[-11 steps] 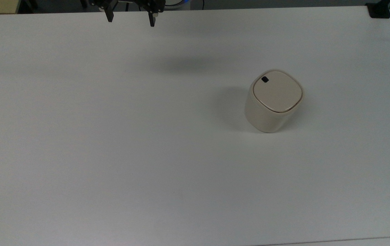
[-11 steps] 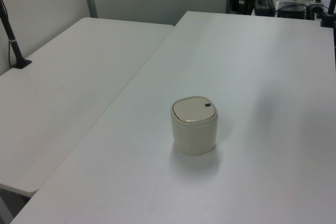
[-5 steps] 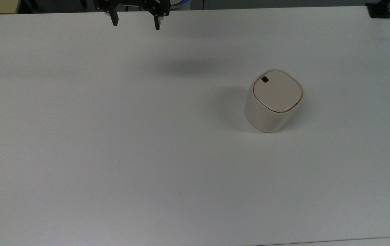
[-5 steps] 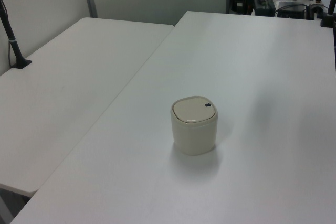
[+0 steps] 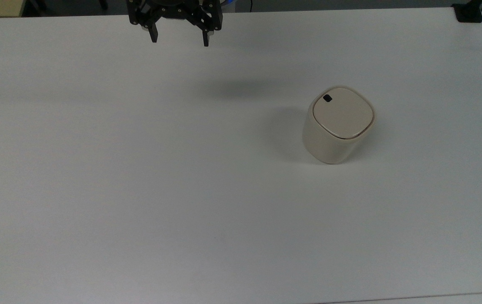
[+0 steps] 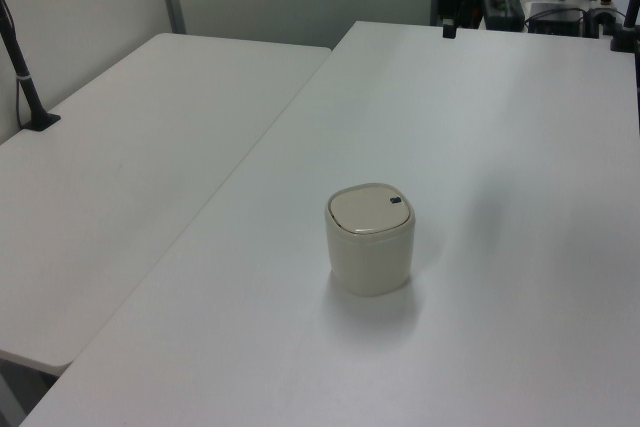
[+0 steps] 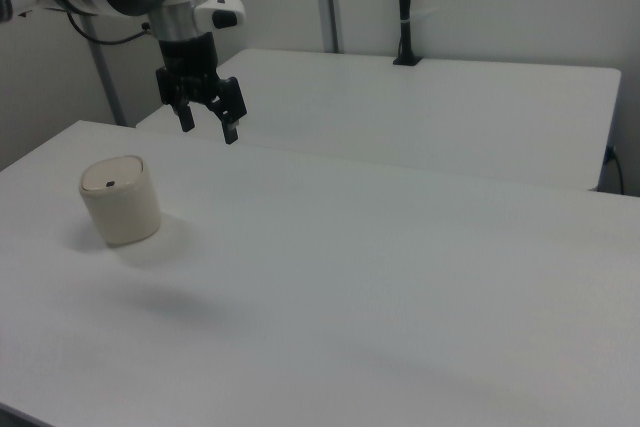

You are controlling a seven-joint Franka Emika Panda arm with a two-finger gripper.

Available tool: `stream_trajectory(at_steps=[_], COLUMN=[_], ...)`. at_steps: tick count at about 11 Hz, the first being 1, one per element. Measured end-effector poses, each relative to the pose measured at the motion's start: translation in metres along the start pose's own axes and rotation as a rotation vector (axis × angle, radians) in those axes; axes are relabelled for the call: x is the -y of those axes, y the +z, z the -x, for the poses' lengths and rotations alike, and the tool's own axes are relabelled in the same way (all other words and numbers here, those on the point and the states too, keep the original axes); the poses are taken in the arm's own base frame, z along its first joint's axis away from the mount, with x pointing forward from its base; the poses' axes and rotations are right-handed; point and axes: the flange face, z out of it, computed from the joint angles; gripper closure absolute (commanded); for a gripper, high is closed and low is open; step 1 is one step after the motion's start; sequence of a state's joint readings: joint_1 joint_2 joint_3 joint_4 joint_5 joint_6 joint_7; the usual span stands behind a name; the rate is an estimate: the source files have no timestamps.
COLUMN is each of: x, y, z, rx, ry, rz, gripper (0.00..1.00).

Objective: Open the trash bin

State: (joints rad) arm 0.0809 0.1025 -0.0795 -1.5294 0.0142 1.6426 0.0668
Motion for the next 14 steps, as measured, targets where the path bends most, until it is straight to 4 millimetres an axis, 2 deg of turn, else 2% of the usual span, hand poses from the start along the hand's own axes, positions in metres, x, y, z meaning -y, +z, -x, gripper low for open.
stream_trajectory(at_steps=[11,14], x=[0.003,0.01], y=[0.003,0.002], z=[-0.003,-0.007], rx=[0.003,-0.003], ry=[-0.007,-0.172], rz=[0.004,0.004], gripper=[0.0,0.0])
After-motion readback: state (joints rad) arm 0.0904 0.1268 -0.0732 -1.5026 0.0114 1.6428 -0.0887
